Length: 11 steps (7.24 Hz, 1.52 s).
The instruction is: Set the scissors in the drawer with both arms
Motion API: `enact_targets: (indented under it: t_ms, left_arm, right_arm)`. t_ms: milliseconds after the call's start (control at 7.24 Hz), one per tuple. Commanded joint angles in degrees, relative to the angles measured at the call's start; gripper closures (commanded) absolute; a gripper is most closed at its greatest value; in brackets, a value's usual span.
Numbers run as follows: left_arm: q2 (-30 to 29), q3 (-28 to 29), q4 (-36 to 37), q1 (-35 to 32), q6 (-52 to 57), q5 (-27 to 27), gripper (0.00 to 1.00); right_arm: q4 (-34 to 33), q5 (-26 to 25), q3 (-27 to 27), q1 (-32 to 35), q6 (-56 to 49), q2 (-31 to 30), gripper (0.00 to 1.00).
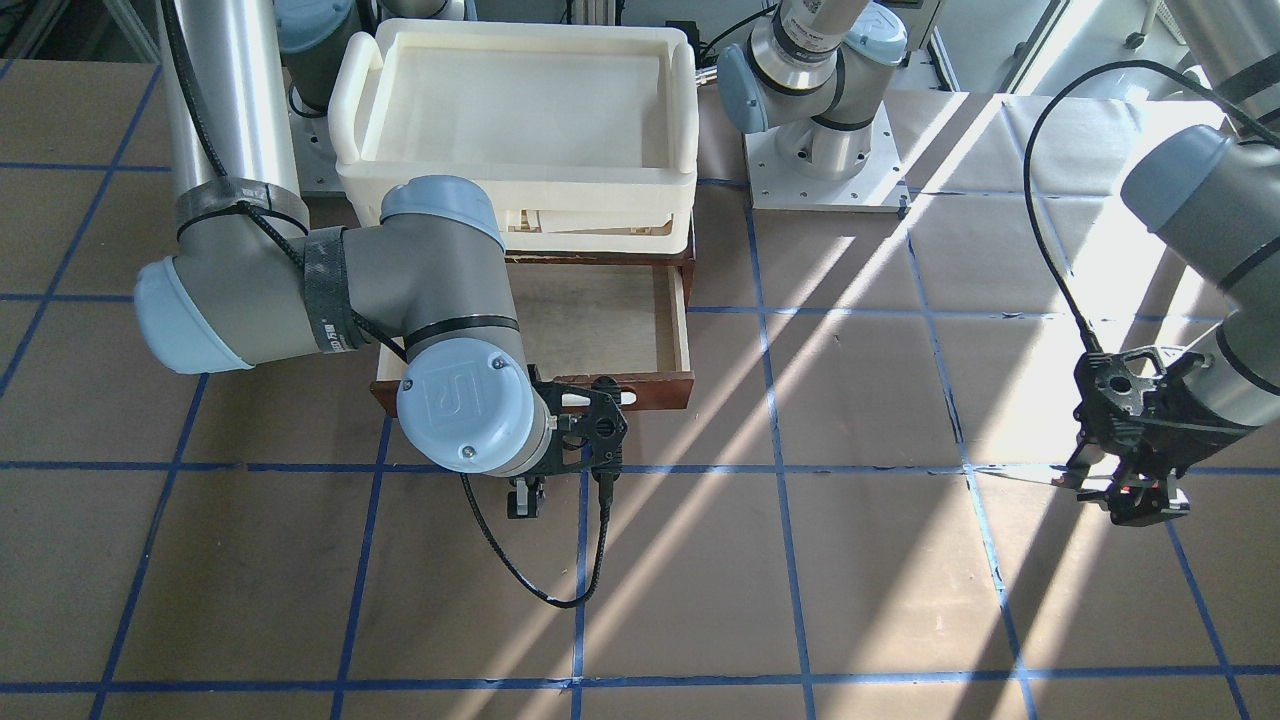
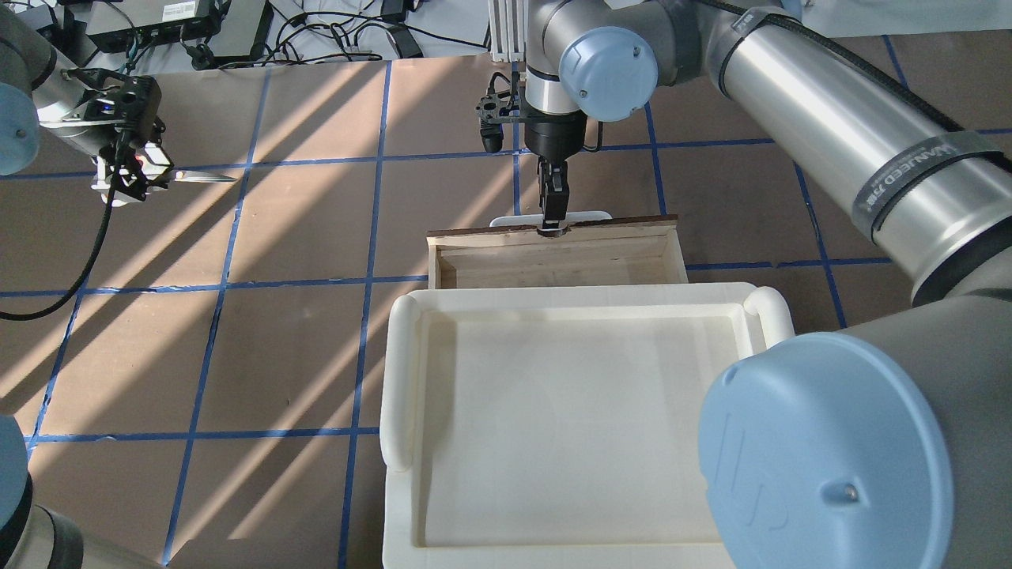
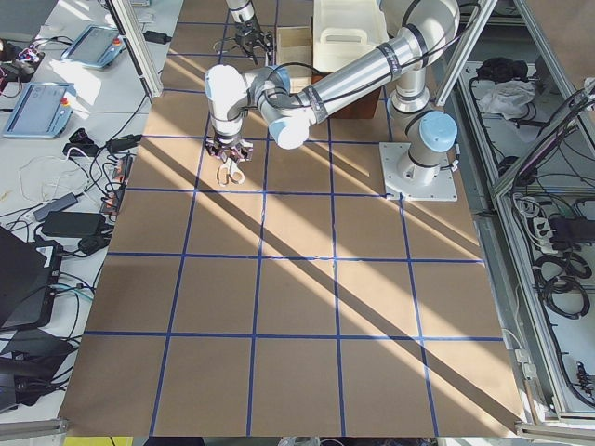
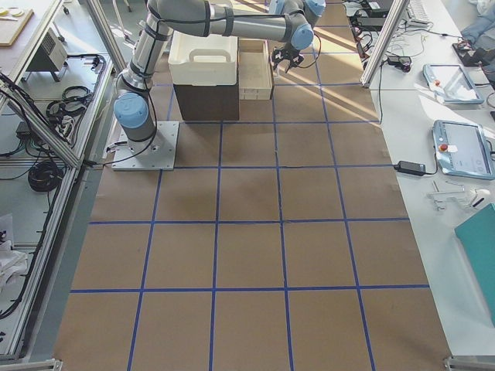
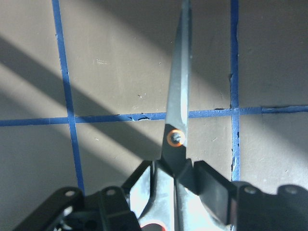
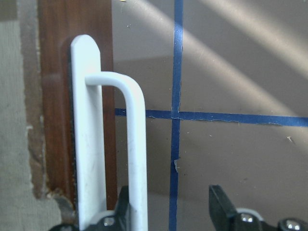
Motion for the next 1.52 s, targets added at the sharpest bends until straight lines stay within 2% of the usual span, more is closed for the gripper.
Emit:
enact_targets:
  t_ms: [0,276,967,1382]
  left_arm:
    - [1.05,-0.08,-1.45,-0.22,-1.65,-0.15,1.0]
    - [1.5,-0.08,-2.25,-1.1,-1.74,0.28,1.0]
    - [2.02,-0.08,-3.13,-1.19,-1.82,0.64,1.0]
    - [1.94,-0.08,-3.22,-1.28,-1.91,0.64,1.0]
  right_arm:
    - [-0.39,0.01,-1.6,-0.36,0.0,0.71,0.39]
    - [-0.48,0.1,-2.49,-0.98,0.0,1.33,0.39]
    - [-2.15,0.8,-3.89,-1.15,-0.18,2.21,0.22]
    - [-2.5,0.63,-3.89,-2.56,-0.44,2.21,0.01]
